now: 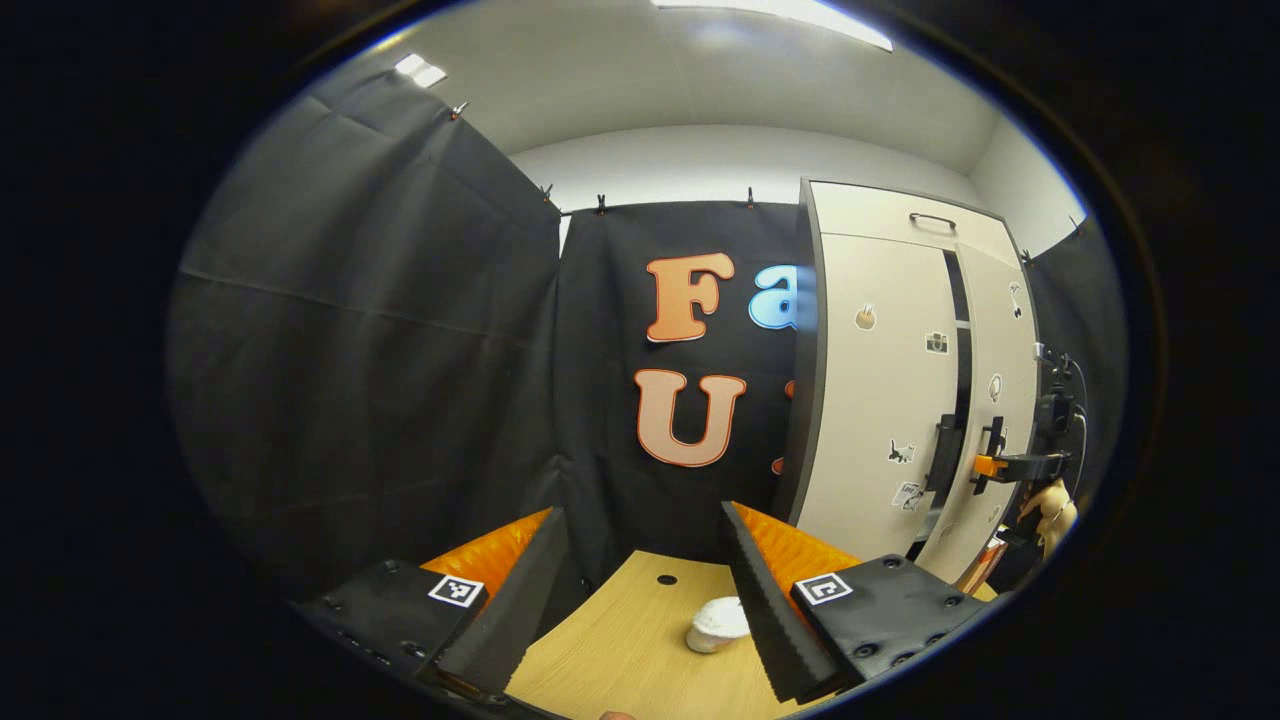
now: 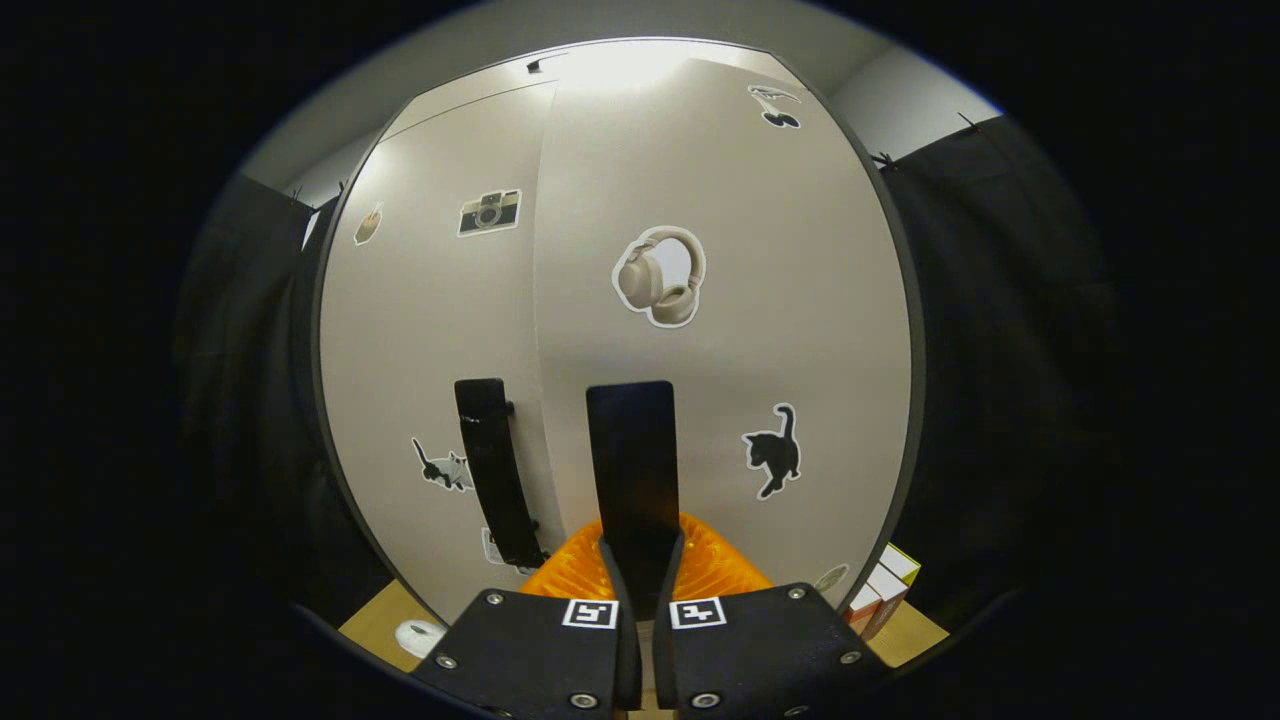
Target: Open the right door of the double-door shoe cabinet with the right hand, and open the left door with the left hand.
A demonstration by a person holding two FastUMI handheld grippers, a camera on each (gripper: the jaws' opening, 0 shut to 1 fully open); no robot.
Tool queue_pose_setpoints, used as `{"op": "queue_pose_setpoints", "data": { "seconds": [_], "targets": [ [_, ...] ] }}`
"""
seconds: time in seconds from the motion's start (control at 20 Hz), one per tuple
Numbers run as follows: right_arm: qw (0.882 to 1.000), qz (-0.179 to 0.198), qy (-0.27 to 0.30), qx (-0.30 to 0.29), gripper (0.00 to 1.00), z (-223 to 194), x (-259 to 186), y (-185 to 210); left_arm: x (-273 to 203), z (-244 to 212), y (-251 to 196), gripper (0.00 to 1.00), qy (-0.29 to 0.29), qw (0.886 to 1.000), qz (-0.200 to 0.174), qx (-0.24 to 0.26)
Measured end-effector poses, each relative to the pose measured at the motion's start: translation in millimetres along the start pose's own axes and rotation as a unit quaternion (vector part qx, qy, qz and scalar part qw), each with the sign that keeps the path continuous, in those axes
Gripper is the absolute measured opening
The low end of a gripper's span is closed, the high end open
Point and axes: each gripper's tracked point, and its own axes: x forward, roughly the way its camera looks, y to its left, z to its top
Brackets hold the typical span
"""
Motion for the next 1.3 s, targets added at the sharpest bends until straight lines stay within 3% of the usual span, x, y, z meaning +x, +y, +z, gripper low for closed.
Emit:
{"op": "queue_pose_setpoints", "data": {
  "seconds": [0.75,1.3],
  "targets": [
    [1.0,0.009,-0.001,-0.013,0.03,4.7,-49.7,-40.1,-29.7,13.2,-76.6,0.97,-0.007,0.999,-0.043,-0.007],
    [1.0,0.009,-0.01,-0.012,0.0,8.0,-59.2,-60.9,-38.3,11.5,-137.3,0.97,-0.004,0.998,-0.058,-0.006]
  ]
}}
